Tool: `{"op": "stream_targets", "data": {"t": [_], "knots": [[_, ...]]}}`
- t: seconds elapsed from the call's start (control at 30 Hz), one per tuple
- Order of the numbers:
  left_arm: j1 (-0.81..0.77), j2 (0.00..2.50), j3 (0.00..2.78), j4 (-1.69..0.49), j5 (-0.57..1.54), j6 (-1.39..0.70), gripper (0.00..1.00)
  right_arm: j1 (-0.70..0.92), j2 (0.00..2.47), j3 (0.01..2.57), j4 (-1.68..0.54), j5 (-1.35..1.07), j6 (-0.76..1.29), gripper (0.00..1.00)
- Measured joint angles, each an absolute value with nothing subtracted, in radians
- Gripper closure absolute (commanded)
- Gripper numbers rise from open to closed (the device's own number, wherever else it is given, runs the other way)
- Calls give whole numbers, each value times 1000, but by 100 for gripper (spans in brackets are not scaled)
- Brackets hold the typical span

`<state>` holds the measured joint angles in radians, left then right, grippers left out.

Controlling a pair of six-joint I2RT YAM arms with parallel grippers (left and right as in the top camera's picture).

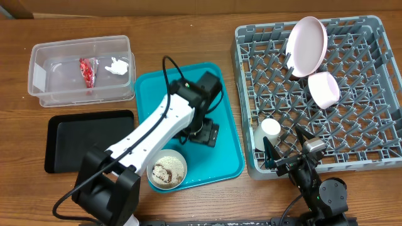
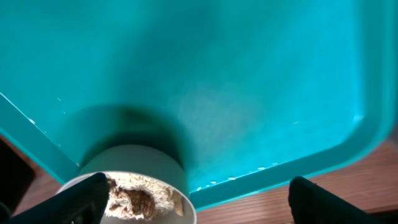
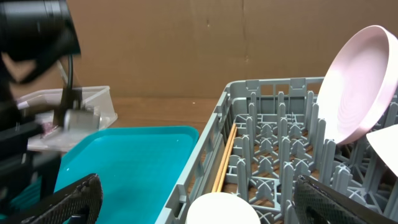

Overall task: Sort waste into correct bins and load items into the dishwasher
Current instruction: 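Move the left gripper over the small white food bowl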

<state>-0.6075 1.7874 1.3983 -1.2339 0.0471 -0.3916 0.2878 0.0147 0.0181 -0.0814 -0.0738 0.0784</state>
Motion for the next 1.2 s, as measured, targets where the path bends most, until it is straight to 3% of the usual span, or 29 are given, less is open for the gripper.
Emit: {"op": "stream_targets", "data": {"t": [0.03, 0.07, 0.1, 0.23, 0.4, 0.63, 0.93, 1.2], "knots": [[-609, 1788, 1364, -1224, 46, -393, 15, 288, 15, 18, -82, -74, 78, 0], [-609, 1788, 1334, -1203, 44, -395, 29, 288, 15, 18, -83, -74, 78, 0], [-609, 1788, 1303, -1187, 41, -396, 35, 288, 15, 18, -81, -74, 78, 0], [-609, 1788, 1191, -1106, 35, -433, 49, 288, 15, 18, -82, -74, 78, 0], [-609, 1788, 1110, -1060, 24, -466, 42, 288, 15, 18, -82, -73, 78, 0], [-609, 1788, 1095, -1048, 10, -473, 42, 288, 15, 18, -82, -74, 78, 0], [-609, 1788, 1324, -1322, 4, -486, 33, 288, 15, 18, -82, -74, 78, 0], [-609, 1787, 1339, -1452, 6, -577, 48, 288, 15, 18, -82, -74, 78, 0]]}}
